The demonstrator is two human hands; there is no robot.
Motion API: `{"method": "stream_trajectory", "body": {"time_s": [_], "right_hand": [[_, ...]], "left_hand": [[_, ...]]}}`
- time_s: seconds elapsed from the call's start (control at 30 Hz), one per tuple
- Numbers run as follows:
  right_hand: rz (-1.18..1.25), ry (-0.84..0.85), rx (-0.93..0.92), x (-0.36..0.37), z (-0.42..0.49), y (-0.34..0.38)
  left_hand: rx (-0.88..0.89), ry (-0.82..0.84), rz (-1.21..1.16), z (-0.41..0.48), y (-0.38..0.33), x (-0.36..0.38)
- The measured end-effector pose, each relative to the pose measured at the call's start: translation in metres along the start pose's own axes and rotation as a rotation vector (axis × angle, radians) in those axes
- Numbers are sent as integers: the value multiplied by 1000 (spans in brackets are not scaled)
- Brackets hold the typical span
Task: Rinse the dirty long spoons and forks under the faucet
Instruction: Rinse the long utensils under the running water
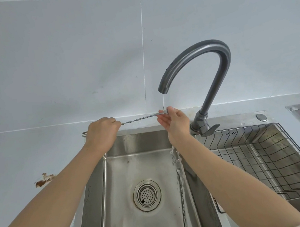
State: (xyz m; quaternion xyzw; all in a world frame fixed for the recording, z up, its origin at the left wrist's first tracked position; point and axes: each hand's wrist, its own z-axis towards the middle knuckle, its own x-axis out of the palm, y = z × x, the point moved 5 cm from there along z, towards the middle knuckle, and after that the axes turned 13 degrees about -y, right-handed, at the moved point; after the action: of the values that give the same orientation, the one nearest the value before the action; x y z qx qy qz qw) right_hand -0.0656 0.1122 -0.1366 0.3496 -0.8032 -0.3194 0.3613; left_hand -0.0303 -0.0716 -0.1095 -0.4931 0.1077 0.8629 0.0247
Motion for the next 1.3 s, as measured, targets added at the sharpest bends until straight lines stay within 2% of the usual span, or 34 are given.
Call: {"method": "stream_trajectory", "body": {"time_s": [0.23,0.6,0.83,1.17,1.3], "right_hand": [[87,85,45,1,0,2],[-141,174,29,7,3,-2],[-190,228,49,13,-3,-5],[-234,157,-22,9,4,0],[-211,200,-30,8,4,-1]], "left_hand": [[11,-105,9,18,-14,-3],[3,-13,1,22,-37,8],[6,6,-23,25,-47,5],[-13,44,-44,22,-64,-1],[-49,1,-40,26,-57,1]]}}
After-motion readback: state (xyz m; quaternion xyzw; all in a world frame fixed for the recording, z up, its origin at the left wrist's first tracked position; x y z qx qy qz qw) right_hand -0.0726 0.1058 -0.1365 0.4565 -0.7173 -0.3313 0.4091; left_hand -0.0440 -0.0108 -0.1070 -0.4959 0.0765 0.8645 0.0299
